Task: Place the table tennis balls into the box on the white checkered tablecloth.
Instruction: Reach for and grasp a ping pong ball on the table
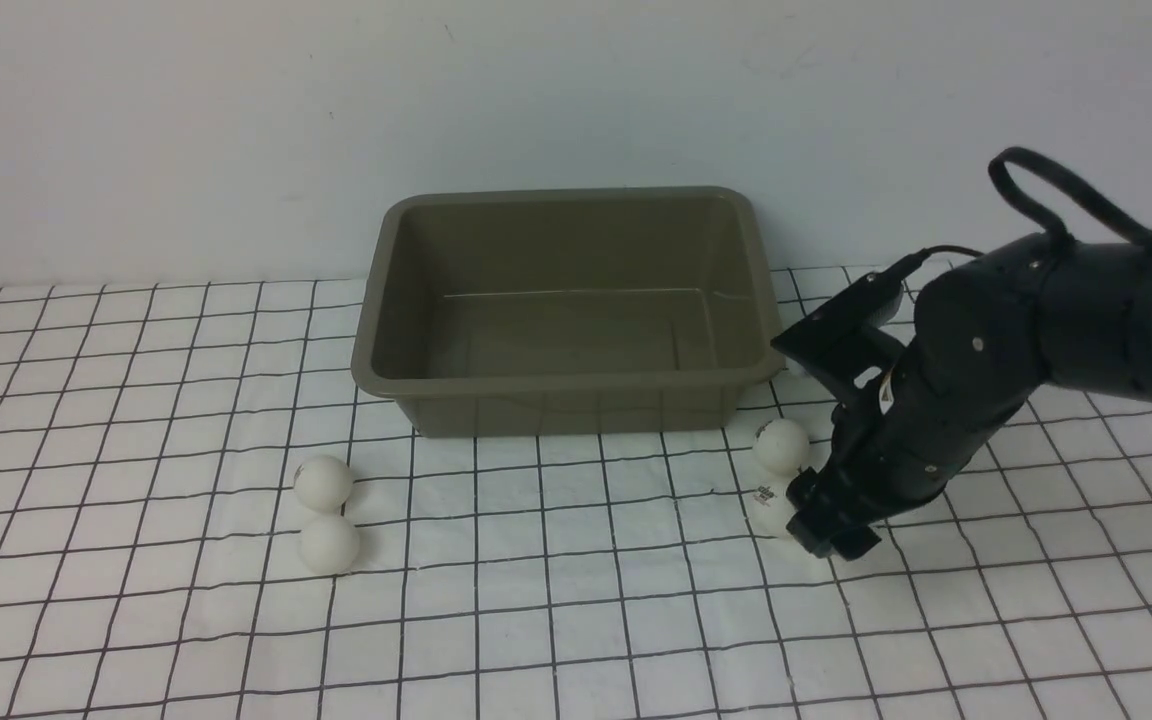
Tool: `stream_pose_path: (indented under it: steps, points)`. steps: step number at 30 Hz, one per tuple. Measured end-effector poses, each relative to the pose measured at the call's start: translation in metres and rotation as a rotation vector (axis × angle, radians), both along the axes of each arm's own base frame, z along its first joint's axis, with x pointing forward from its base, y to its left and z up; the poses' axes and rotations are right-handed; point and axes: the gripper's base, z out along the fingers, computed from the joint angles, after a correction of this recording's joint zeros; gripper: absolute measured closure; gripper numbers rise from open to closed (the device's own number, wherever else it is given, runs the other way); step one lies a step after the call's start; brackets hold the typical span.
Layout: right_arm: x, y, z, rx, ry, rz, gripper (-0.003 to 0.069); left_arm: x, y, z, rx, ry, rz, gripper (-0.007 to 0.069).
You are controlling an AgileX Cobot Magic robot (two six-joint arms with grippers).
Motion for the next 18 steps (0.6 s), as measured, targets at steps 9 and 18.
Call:
stream_pose_path:
  steps: [9,18]
  points:
    - [0.011,0.005,-0.016,-0.016,0.028,0.001,0.0123,0.0,0.0,0.0,0.0,0.0,0.0,0.0629]
    - [0.012,0.004,-0.024,-0.042,0.053,0.01,0.0123,0.0,0.0,0.0,0.0,0.0,0.0,0.0629]
